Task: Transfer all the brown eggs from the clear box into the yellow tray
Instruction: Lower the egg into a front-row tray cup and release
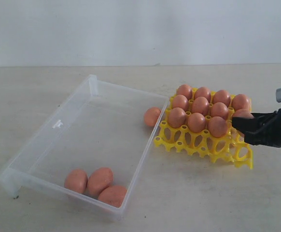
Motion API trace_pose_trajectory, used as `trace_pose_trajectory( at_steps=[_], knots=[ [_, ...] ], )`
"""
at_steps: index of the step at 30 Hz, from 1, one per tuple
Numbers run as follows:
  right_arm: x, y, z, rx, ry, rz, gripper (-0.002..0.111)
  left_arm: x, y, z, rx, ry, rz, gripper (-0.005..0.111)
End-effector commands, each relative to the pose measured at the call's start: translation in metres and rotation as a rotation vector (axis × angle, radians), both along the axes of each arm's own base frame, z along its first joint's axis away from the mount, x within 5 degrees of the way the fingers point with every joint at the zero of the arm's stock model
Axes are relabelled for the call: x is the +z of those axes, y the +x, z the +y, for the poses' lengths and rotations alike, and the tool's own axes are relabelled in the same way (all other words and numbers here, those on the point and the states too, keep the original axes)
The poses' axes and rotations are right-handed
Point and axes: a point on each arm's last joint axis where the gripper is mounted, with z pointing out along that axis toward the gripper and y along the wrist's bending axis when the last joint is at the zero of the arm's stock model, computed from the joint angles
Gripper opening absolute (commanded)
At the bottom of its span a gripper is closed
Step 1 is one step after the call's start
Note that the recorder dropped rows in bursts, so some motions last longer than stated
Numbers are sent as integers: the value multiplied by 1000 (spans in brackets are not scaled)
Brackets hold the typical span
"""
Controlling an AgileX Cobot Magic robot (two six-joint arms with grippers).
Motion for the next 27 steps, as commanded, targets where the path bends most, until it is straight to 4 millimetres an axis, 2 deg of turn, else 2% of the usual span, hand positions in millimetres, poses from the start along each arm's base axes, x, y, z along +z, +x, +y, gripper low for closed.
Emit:
trace_pose_trajectory(
  at_steps=[1,5,7,8,9,10,15,23,27],
  knots=[
    [-4,2,-1,-27,11,-14,0,1,0,0,-2,-9,-6,-4],
    [-7,2,2,-1,48,-28,2,1,0,0,-2,-9,-6,-4],
    [-8,2,2,-2,49,-23,11,1,0,0,-2,-9,-6,-4],
    [-8,2,2,-4,53,-20,21,1,0,0,-2,-9,-6,-4],
    [-8,2,2,-5,55,-19,26,1,0,0,-2,-9,-6,-4],
    [-8,2,2,-10,65,-12,35,1,0,0,-2,-9,-6,-4],
    [-8,2,2,-14,75,-5,60,1,0,0,-2,-9,-6,-4],
    [-6,2,2,-27,116,9,61,1,0,0,-2,-9,-6,-4],
    [2,2,7,-30,301,24,61,1,0,0,-2,-9,-6,-4]
  ],
)
